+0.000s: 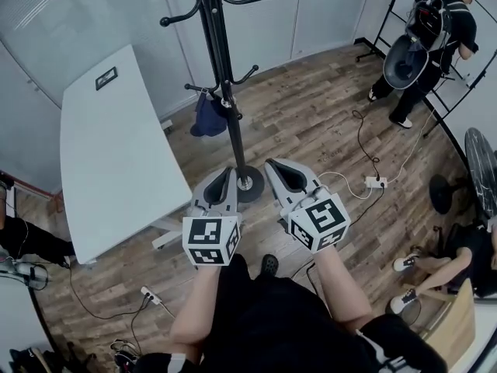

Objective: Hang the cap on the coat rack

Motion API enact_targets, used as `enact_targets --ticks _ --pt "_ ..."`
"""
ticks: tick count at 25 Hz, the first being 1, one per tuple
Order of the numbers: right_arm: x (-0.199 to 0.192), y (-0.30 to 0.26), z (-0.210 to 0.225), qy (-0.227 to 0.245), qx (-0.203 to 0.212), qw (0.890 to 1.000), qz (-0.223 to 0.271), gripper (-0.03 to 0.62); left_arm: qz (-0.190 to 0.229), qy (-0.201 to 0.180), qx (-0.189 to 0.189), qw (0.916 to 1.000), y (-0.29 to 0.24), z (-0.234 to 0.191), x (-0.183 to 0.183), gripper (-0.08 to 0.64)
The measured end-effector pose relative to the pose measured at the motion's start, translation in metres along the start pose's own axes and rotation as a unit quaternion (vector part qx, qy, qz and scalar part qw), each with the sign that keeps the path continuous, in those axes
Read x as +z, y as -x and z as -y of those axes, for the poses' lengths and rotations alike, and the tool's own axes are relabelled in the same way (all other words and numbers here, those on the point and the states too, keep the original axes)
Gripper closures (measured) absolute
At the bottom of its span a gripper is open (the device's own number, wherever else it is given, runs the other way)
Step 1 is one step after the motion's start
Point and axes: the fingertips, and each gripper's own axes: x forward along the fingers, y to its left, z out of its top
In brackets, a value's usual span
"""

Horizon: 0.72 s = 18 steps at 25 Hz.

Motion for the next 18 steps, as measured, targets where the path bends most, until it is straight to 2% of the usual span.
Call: enact_targets --ticks 9,18 --pt "0.013 0.004 -0.005 0.039 0.003 0.999 0.001 0.563 0.001 -0.006 0.004 1.0 -0.002 0.004 0.006 0.545" --pt "0.008 0.002 -0.003 0.039 0.007 0.999 -0.005 0.563 -0.005 -0.003 0.005 1.0 -0.003 0.003 0.0 0.545"
